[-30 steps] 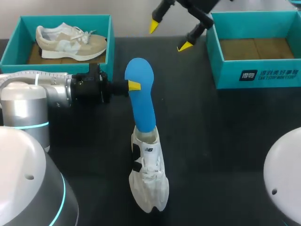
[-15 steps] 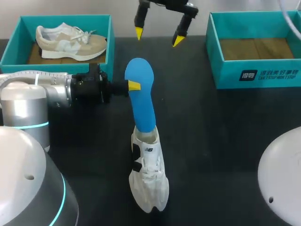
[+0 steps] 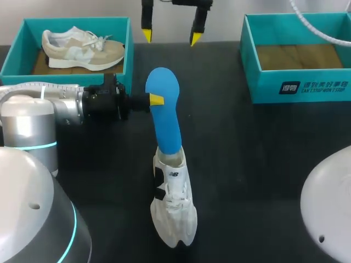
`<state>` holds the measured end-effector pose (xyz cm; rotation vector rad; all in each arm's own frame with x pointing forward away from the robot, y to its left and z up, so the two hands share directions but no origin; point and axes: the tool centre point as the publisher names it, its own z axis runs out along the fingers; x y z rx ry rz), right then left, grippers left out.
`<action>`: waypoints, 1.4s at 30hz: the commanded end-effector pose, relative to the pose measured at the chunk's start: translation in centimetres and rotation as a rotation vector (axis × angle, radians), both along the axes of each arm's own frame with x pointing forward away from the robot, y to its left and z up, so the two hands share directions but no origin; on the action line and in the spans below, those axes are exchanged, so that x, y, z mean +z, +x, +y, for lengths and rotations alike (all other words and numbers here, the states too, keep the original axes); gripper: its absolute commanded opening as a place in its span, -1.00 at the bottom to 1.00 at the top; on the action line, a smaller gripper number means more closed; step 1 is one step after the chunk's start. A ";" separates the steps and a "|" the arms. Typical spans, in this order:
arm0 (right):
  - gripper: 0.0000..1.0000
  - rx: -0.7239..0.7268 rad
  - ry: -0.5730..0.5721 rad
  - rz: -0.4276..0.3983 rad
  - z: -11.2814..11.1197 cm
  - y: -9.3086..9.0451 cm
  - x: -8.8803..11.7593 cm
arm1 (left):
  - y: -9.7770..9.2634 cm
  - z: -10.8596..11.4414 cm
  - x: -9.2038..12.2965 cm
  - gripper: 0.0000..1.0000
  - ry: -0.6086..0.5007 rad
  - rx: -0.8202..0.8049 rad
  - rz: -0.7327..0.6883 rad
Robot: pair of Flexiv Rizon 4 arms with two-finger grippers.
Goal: Take the shoe out of the shoebox, open the shoe tongue, remove and reinsert the insole, then place the shoe into the shoebox
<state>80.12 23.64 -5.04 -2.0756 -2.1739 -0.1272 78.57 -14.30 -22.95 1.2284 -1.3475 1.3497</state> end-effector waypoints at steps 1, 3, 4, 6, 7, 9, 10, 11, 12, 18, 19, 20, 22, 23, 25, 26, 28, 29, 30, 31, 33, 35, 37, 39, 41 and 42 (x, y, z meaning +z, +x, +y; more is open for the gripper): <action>1.00 -0.052 0.281 -0.017 -2.2 -0.6 -0.2 | -0.1 0.0 0.0 -1.00 0.000 0.002 0.000; 1.00 -0.065 0.366 -0.024 -2.6 -0.6 -0.1 | -0.1 0.0 0.0 -1.00 0.000 0.002 0.000; 1.00 -0.075 0.377 -0.009 -2.6 -0.5 -0.1 | -0.1 0.0 0.0 -1.00 0.000 0.002 0.000; 1.00 -0.076 0.462 -0.009 -2.8 -0.4 0.0 | -0.1 0.0 0.0 -1.00 0.000 0.002 0.000; 1.00 -0.075 0.497 -0.004 -2.8 -0.3 0.1 | -0.1 0.0 0.0 -1.00 0.000 0.002 0.000; 1.00 -0.063 0.587 0.002 -2.9 0.1 0.1 | -0.1 0.0 0.0 -1.00 0.000 0.002 0.000; 1.00 -0.065 0.639 0.002 -3.0 0.3 0.1 | -0.1 0.0 0.0 -1.00 0.000 0.002 0.000; 1.00 -0.065 0.672 0.008 -3.2 0.4 0.1 | -0.1 0.0 0.0 -1.00 0.000 0.002 0.000; 1.00 -0.055 0.722 0.018 -3.3 0.5 -0.1 | -0.1 0.0 0.0 -1.00 0.000 0.002 0.000; 1.00 -0.008 1.019 0.037 -4.6 0.7 -2.3 | -0.1 0.0 0.0 -1.00 0.000 0.002 0.000; 1.00 -0.009 1.041 0.040 -4.7 0.7 -2.7 | -0.1 0.0 0.0 -1.00 0.000 0.002 0.000; 1.00 0.008 1.090 0.039 -4.9 0.7 -3.0 | -0.1 0.0 0.0 -1.00 0.000 0.002 0.000; 1.00 0.008 1.150 0.031 -5.1 0.6 -3.5 | -0.1 0.0 0.0 -1.00 0.000 0.002 0.000; 1.00 0.018 1.175 0.035 -5.2 0.7 -3.7 | -0.1 0.0 0.0 -1.00 0.000 0.002 0.000; 1.00 0.021 1.223 0.023 -5.4 0.8 -4.0 | -0.1 0.0 0.0 -1.00 0.000 0.002 0.000; 1.00 0.025 1.242 0.022 -5.6 0.8 -4.1 | -0.1 0.0 0.0 -1.00 0.000 0.002 0.000; 1.00 0.027 1.275 0.010 -5.7 0.9 -4.2 | -0.1 0.0 0.0 -1.00 0.000 0.002 0.000; 1.00 0.028 1.300 0.003 -5.9 1.0 -4.3 | -0.1 0.0 0.0 -1.00 0.000 0.002 0.000; 1.00 0.033 1.320 -0.004 -6.0 1.0 -4.3 | -0.1 0.0 0.0 -1.00 0.000 0.002 0.000; 1.00 0.034 1.342 -0.007 -6.2 1.0 -4.3 | -0.1 0.0 0.0 -1.00 0.000 0.002 0.000; 1.00 0.040 1.384 -0.011 -6.4 1.1 -4.5 | -0.1 0.0 0.0 -1.00 0.000 0.002 0.000; 1.00 0.038 1.425 -0.015 -6.5 1.2 -4.8 | -0.1 0.0 0.0 -1.00 0.000 0.002 0.000; 1.00 0.041 1.471 -0.011 -6.6 1.3 -5.2 | -0.1 0.0 0.0 -1.00 0.000 0.002 0.000; 1.00 0.045 1.504 -0.008 -6.7 1.4 -5.6 | -0.1 0.0 0.0 -1.00 0.000 0.002 0.000; 1.00 0.042 1.530 -0.012 -6.7 1.5 -5.9 | -0.1 0.0 0.0 -1.00 0.000 0.002 0.000; 1.00 0.041 1.531 -0.012 -6.7 1.5 -6.0 | -0.1 0.0 0.0 -1.00 0.000 0.002 0.000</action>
